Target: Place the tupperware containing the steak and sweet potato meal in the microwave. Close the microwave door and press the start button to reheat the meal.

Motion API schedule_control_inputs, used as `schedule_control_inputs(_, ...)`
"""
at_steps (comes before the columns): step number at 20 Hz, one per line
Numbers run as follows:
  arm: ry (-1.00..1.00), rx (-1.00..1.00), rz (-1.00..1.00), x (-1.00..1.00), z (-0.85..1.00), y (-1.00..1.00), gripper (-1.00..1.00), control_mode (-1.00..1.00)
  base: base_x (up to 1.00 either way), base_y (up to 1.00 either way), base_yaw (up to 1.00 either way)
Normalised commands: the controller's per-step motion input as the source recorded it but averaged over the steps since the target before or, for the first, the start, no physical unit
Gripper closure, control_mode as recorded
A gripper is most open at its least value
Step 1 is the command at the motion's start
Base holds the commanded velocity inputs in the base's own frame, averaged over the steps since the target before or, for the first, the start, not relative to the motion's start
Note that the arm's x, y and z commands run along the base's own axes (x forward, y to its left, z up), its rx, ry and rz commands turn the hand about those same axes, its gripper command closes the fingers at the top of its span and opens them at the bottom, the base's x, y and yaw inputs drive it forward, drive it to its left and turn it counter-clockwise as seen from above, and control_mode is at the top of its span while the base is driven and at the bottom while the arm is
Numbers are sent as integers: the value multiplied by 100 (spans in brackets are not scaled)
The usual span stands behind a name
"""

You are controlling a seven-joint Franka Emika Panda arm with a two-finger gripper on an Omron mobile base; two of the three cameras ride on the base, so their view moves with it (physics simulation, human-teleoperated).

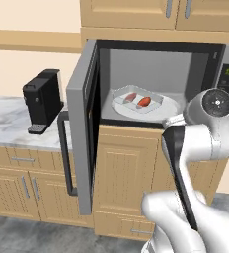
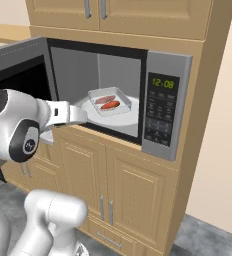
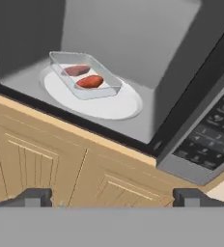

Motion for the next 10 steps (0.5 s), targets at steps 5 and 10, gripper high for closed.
schedule_control_inputs(5, 19, -46, 11, -62, 33, 18, -100, -100, 0, 0, 0)
schedule_control_inputs(10, -8, -27, 4, -72, -8, 31, -100, -100, 0, 0, 0)
